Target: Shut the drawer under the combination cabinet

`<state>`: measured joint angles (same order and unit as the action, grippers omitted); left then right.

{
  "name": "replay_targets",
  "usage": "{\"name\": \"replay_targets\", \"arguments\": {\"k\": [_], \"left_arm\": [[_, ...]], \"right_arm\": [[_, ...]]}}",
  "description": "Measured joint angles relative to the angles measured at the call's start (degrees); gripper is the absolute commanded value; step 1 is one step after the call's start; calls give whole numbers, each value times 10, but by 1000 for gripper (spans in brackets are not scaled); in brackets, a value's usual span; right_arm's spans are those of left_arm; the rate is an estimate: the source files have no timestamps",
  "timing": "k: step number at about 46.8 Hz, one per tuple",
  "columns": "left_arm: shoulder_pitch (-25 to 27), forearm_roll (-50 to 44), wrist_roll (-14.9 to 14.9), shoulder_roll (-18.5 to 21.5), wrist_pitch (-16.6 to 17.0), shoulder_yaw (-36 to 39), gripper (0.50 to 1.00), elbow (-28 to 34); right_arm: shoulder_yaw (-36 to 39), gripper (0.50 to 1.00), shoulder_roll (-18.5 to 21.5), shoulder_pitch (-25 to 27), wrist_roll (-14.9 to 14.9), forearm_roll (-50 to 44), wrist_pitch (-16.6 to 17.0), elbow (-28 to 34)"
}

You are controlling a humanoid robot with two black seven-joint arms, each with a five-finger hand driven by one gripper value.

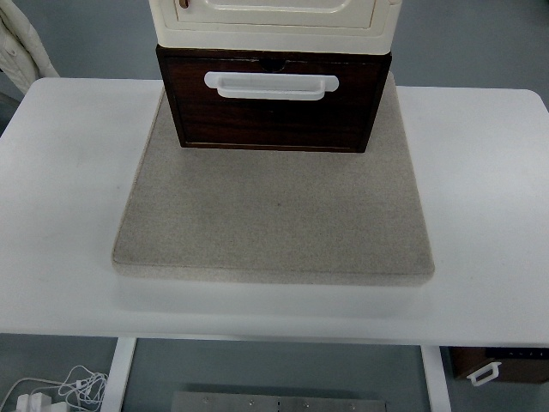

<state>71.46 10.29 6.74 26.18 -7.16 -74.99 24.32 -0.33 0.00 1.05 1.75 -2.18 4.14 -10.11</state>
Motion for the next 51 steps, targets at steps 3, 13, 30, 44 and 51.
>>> {"name": "replay_targets", "arguments": {"k": [3, 13, 30, 44, 51], "left_arm": [[-9, 0, -1, -8, -2, 0, 999, -14], [-52, -7, -2, -26, -39, 0, 999, -32], [-108, -29, -4, -75, -101, 0, 999, -37], [-123, -99, -3, -105, -108, 0, 999, -68], [-125, -102, -2, -119, -109, -1, 999, -69]], "right_arm": [[1, 952, 0, 0, 0, 0, 0, 0], [2, 952, 0, 1, 0, 0, 5, -1], [-2, 952, 0, 6, 0, -3, 5, -1], [1, 952, 0, 6, 0, 1, 3, -1], [2, 952, 0, 6, 0, 1, 3, -1]]}}
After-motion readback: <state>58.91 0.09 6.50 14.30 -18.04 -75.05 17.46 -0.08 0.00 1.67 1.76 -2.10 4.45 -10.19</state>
